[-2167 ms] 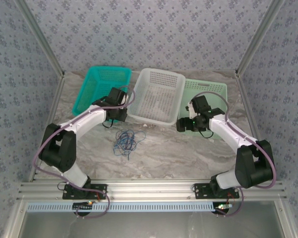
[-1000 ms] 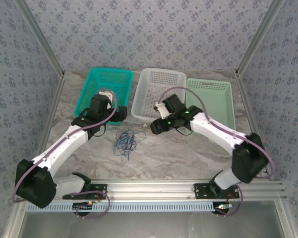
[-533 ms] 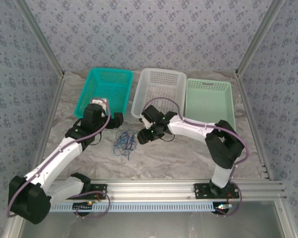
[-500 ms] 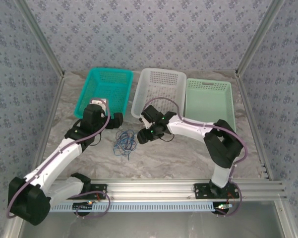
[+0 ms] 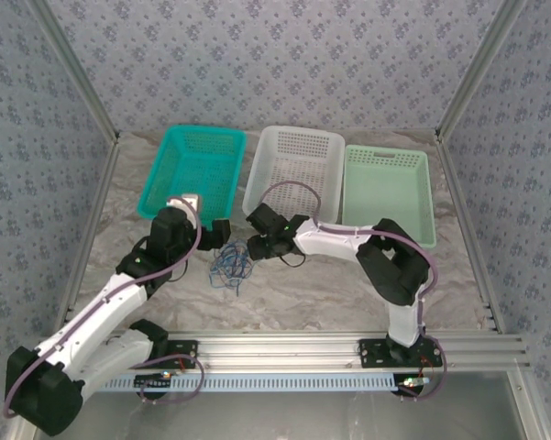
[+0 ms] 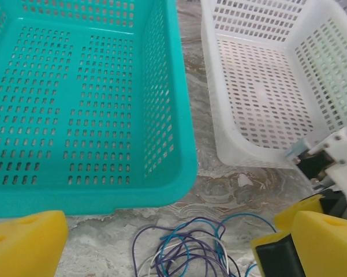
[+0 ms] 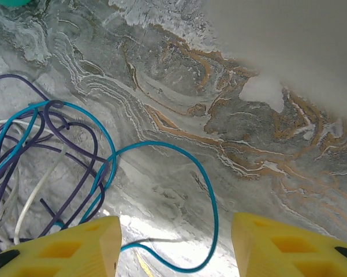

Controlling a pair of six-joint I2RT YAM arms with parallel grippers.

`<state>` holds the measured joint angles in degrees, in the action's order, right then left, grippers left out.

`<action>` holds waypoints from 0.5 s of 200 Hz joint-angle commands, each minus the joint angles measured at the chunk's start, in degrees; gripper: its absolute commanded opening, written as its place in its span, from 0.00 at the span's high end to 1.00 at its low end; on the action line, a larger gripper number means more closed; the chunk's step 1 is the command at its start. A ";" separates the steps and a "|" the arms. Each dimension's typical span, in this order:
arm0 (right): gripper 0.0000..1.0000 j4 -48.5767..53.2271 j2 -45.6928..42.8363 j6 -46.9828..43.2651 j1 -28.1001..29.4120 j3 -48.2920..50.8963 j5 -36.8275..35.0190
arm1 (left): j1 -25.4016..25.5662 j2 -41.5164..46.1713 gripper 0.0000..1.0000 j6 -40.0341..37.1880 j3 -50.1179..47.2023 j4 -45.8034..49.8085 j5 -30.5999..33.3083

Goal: Untangle the cables

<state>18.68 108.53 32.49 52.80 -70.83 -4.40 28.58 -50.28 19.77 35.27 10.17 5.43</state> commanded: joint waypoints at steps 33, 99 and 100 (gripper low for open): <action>0.44 3.56 -1.36 7.85 3.22 2.01 -8.45 | 0.70 7.53 0.01 -0.01 -3.82 -1.74 0.37; 0.44 4.06 -4.26 9.61 6.37 2.01 -13.05 | 1.14 9.38 0.01 3.29 -5.22 1.96 -0.22; 0.44 4.12 -4.37 9.61 6.45 2.01 -13.16 | 1.13 9.35 0.01 3.32 -5.26 2.00 -0.23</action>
<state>20.14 107.77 39.70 57.93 -69.19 -13.63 29.19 -41.63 20.75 30.55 10.63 5.45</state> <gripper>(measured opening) 0.562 0.994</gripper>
